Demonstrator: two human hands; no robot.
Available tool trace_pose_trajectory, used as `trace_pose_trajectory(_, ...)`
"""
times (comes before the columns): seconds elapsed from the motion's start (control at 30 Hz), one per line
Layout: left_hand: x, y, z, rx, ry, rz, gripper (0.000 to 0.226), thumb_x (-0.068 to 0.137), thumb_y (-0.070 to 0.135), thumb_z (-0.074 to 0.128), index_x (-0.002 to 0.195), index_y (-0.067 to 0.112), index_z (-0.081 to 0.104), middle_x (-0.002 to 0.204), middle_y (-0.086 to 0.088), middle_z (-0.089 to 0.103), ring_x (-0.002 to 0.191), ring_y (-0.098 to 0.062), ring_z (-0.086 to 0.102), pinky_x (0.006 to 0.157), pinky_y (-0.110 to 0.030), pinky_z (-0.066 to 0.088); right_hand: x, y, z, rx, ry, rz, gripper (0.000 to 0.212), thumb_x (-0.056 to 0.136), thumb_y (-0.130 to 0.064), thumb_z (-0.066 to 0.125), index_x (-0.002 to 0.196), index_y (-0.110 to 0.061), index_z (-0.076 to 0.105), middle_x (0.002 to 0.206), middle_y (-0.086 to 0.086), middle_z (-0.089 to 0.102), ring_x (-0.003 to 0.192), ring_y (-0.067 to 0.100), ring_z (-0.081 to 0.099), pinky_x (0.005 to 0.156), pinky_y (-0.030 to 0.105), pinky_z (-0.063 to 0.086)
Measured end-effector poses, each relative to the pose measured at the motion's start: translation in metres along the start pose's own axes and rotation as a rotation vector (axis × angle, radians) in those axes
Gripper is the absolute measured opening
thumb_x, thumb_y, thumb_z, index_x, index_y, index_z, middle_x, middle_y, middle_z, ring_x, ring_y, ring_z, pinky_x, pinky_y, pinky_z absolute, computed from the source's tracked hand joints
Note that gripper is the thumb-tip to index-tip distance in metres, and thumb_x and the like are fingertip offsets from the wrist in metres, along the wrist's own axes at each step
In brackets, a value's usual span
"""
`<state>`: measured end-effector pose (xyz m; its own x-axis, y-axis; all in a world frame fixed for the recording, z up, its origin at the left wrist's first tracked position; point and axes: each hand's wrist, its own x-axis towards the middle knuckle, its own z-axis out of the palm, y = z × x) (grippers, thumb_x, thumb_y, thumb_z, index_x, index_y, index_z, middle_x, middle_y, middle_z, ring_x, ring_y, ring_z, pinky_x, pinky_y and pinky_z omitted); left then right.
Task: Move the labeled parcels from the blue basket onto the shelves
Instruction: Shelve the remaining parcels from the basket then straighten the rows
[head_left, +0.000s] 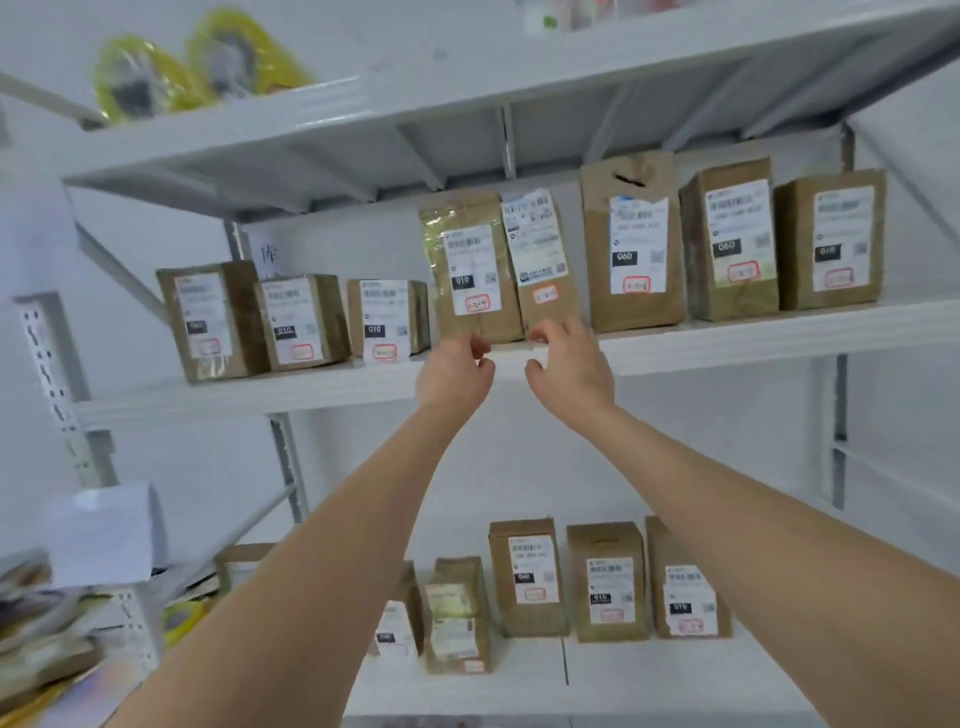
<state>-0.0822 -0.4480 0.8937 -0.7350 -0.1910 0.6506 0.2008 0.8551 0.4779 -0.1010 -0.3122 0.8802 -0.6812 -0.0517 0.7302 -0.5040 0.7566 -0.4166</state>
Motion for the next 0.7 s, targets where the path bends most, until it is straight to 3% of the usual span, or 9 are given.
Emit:
trace_pose_trajectory(0.43, 0.082, -0.135, -0.089, 0.110, 0.028, 0.065, 0.033, 0.087, 0.016, 0.055, 0.120, 0.012, 0.055, 0.124, -0.008, 0.051, 0.105, -0.026, 0.057, 0.088, -0.035, 0.046, 0.060, -0.138, 0.108, 0.038, -0.081, -0.016, 0.079, 0.085, -0.029, 0.062, 0.149, -0.026, 0.017, 0.148, 0.007, 0.030, 0.133, 0.029, 0.033, 0.102, 0.041, 0.037)
trace_pose_trajectory(0.7, 0.110, -0.191, -0.112, 0.091, 0.067, 0.007, 0.034, 0.089, 0.019, 0.052, 0.123, 0.014, 0.054, 0.130, -0.006, 0.044, 0.100, -0.025, 0.058, 0.085, -0.033, 0.046, 0.088, -0.178, 0.161, 0.043, -0.091, -0.038, 0.080, 0.085, -0.032, 0.060, 0.151, -0.025, 0.014, 0.154, 0.002, 0.023, 0.139, 0.023, 0.027, 0.105, 0.040, 0.036)
